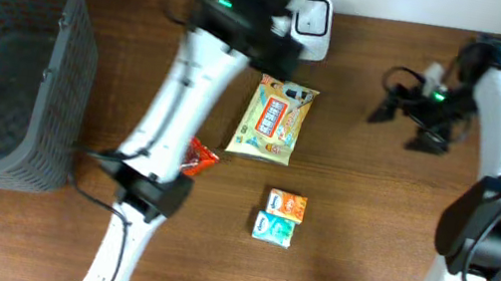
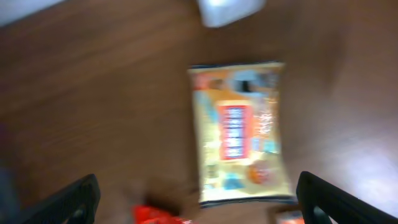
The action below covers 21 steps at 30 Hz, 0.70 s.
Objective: Scan the item barcode
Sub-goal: 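Pass the bag to the right gripper near the scanner, retract left arm, then hold the yellow bag under the scanner with the right gripper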
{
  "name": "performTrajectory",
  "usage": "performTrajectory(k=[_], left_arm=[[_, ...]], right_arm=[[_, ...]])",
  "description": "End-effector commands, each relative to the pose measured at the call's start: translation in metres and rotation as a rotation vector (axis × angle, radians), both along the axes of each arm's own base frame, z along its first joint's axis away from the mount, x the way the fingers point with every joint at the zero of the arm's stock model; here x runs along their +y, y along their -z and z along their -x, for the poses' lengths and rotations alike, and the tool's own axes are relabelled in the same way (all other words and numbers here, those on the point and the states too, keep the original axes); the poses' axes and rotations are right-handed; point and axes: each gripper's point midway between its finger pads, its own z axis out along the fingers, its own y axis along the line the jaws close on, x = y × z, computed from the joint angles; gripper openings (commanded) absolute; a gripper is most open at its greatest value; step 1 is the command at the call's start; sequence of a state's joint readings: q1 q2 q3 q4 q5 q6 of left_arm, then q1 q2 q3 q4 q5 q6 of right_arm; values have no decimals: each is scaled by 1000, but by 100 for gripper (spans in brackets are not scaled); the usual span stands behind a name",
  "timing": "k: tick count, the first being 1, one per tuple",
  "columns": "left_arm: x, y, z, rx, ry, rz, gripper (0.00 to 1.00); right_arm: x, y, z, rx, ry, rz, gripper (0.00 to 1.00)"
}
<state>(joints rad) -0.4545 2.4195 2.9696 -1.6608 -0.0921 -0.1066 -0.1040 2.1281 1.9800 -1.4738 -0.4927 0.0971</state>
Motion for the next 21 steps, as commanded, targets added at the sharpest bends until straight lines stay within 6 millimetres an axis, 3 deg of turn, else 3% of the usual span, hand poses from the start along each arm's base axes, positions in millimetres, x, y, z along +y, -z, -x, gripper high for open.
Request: performTrajectory(k=[1,3,6,13,21], left_arm=[[55,14,-15,63,-134,3,99],[74,16,-20,72,-172,8,99],[95,20,-25,85,-215,3,99],[160,36,-31,111,-403,-97,99],[182,54,-27,177,-444,-117,99]], right_arm=[[67,-9,-19,-50,-5,-72,98],[86,-5,-30,-79,20,-20,99],[97,8,-40,-94,172,194,98],[151,16,-45,-228,214,379,99],[174,69,-44,-205,162,458,95]])
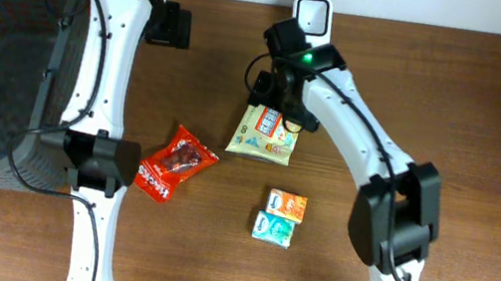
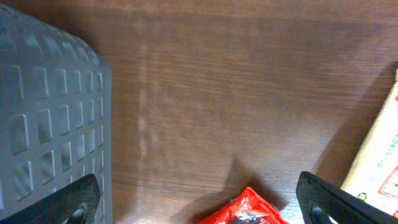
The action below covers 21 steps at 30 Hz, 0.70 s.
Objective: Scan the item barcode
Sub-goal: 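Hold the yellow bag under the scanner with the right gripper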
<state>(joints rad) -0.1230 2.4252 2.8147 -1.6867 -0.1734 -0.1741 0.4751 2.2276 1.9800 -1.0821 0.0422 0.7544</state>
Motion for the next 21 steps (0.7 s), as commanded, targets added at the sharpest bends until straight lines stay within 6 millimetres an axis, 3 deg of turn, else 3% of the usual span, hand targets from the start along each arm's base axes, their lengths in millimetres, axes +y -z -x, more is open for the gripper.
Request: performTrajectory(k=[1,8,16,18,20,21], left_arm=[[7,7,1,22,-24,-13,99],[7,7,1,22,-24,-13,99],[7,7,1,22,-24,-13,99],[7,7,1,22,-24,-13,99],[7,7,1,22,-24,-13,99],[7,7,1,22,-24,-13,99]], right_arm=[[-4,23,-10,3,39,45,94],[13,41,-12,-10,-11,52,94],[12,79,-5,49,-22,101,92],[12,83,-4,57,-22,105,81],[12,85,-4,60,-22,107,46],[11,85,-4,60,-22,108,34]])
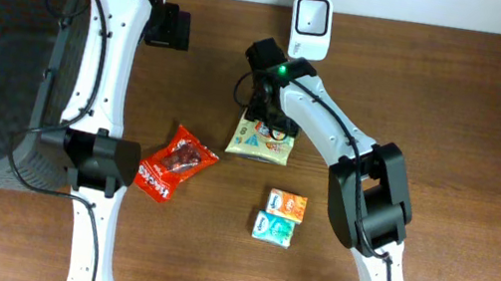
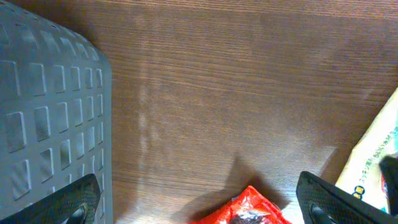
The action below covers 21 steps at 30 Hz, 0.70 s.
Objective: Scan the item barcode
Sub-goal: 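Hold the yellow bag under the scanner with the right gripper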
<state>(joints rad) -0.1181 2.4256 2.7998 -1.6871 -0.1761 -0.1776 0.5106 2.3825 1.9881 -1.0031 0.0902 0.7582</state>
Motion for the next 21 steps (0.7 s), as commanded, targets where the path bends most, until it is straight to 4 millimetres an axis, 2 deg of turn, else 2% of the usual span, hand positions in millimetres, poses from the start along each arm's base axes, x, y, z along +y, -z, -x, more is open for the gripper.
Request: performTrajectory(k=[1,2,6,11,14,16,19,21], left_arm=[[4,3,0,8,-15,-10,99],[4,3,0,8,-15,-10,99],[4,3,0,8,-15,-10,99],[3,3,0,8,-14,-9,99],[2,3,-1,3,-13,-2,99],[0,3,-2,1,-10,-1,99],[1,3,-1,2,-10,-2,99],[1,3,0,7,-10,-2,99]], right_arm=[[-3,17,2,23,1,35,21],[-4,15,1,22,4,33,4],[-18,-7,-3,14,32,29,4],[-33,-50,-20,-17,2,8,4],[-19,-56,-19,-3,-98,-62,54],[-11,-53,-13,11,-123,-65,78],[-8,-44,-8,16,-138,-16,80],[-13,-35,-6,18,-116,38,87]])
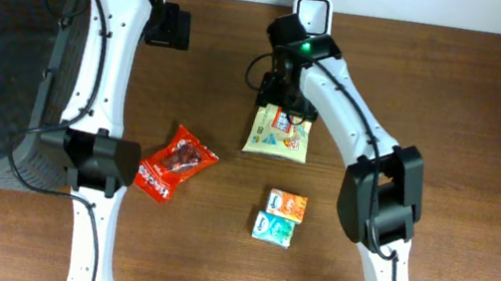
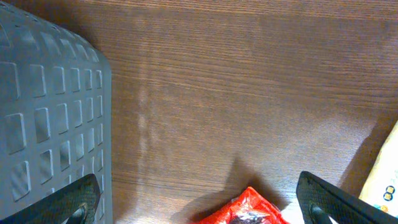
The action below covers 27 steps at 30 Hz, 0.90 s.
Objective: Scan the item barcode
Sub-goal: 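Hold the yellow bag under the scanner with the right gripper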
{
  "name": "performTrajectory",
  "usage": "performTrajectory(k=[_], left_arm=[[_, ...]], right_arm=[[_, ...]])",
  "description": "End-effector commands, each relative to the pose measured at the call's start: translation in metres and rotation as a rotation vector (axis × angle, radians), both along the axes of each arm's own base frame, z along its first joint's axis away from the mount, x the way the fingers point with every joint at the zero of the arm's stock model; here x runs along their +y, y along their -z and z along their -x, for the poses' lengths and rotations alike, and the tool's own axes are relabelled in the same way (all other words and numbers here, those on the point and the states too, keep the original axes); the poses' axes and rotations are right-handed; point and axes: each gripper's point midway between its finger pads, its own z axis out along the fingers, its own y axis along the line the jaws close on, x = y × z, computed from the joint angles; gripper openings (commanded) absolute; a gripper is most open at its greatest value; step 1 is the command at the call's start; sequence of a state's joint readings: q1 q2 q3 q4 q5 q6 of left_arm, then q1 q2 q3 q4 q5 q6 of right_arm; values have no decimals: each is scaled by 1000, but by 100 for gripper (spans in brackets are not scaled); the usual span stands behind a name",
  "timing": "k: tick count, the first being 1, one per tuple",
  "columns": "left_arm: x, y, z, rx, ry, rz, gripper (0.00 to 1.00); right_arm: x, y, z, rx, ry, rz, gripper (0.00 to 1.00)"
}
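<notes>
A yellow snack packet (image 1: 280, 135) lies mid-table, just below the white barcode scanner (image 1: 312, 15) at the far edge. My right gripper (image 1: 282, 91) sits on the packet's far end and looks shut on it; the fingers themselves are hidden under the wrist. Beside the basket at the far left, my left gripper (image 1: 170, 27) hangs open and holds nothing. In the left wrist view that gripper (image 2: 199, 202) has its fingertips (image 2: 78, 198) spread wide over bare wood, and an edge of the yellow packet (image 2: 387, 186) shows at the right.
A dark grey mesh basket (image 1: 2, 51) fills the left side, and its wall (image 2: 50, 118) shows in the left wrist view. A red snack packet (image 1: 176, 162) lies left of centre. Nearer the front sit an orange box (image 1: 287, 205) and a teal box (image 1: 273, 228).
The yellow packet has shifted right and turned more upright, with my right gripper moved up and right at its far end. The left arm has not moved.
First my left arm reached over the yellow packet near the scanner while the right gripper was far right. Then the left arm stood by the basket and the right gripper was on the packet's far end. It stayed there, and now the packet has moved with it.
</notes>
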<state>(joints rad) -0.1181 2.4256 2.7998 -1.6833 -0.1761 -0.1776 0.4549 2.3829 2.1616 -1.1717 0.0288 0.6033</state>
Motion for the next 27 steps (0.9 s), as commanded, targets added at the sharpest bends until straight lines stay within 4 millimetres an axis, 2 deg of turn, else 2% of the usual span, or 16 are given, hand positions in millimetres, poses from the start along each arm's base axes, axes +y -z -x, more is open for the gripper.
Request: performTrajectory(k=[1,9,13,14,16,17,19,22,27], left_arm=[[1,4,1,11,-10,-3,99],[1,4,1,12,-10,-3,99],[1,4,1,12,-10,-3,99],[1,4,1,12,-10,-3,99],[1,4,1,12,-10,-3,99],[1,4,1,12,-10,-3,99],[1,4,1,12,-10,-3,99],[1,4,1,12,-10,-3,99],[1,3,-1,4,-10,-2,99]], right_arm=[[-2,12,6,-3,-3,87,89],[-15,54,16,71,0,162,95],[-17,72,21,103,-3,178,90],[-18,77,23,112,-4,184,82],[-18,80,23,116,-4,185,51],[-17,80,22,111,-4,182,43],[-16,79,21,110,-4,173,34],[-16,79,22,112,-4,174,4],[-12,78,28,150,-4,131,4]])
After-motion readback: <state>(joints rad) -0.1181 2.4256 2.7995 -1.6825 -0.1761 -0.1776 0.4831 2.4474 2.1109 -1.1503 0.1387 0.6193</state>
